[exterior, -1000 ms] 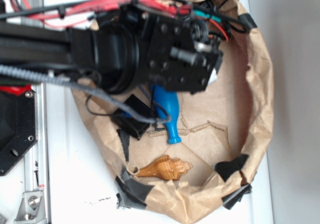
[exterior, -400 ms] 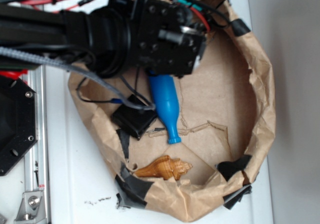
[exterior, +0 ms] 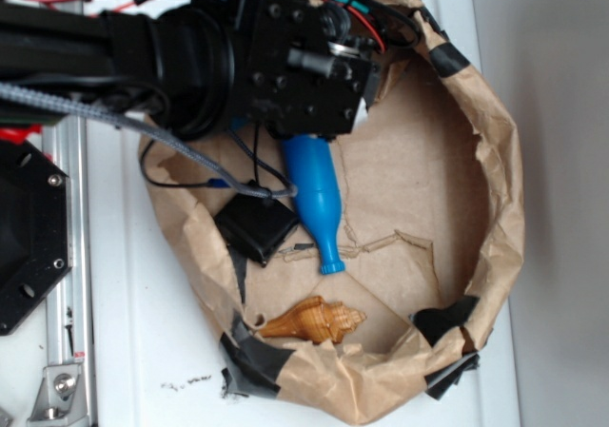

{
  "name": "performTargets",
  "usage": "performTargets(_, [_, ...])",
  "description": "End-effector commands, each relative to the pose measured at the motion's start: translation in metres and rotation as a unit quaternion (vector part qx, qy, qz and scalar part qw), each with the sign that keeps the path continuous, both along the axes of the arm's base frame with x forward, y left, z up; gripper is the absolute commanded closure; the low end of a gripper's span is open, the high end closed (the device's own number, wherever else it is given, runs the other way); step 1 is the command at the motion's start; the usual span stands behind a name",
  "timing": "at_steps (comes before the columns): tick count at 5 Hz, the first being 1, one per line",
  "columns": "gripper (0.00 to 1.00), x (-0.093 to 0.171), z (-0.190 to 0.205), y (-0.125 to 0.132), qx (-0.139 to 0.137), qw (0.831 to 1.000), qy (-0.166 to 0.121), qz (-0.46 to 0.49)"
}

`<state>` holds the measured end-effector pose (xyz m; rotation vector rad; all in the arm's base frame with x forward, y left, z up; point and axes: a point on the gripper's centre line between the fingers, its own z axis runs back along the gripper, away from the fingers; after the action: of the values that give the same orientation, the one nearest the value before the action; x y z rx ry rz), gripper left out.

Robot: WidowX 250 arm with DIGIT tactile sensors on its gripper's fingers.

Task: Grab the red paper.

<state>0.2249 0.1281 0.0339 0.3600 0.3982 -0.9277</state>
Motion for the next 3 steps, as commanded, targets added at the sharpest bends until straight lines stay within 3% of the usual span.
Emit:
performTargets(1, [1.0, 0.005, 0.015, -0.007, -0.027, 0.999, -0.033, 0.024])
performTargets(2, [1.0, 0.038, 0.066, -0.054, -0.103, 0.991, -0.068, 0.049])
performTargets(3, [1.0, 0.047, 0.106, -0.096, -0.16, 0.982, -0.078, 0.066])
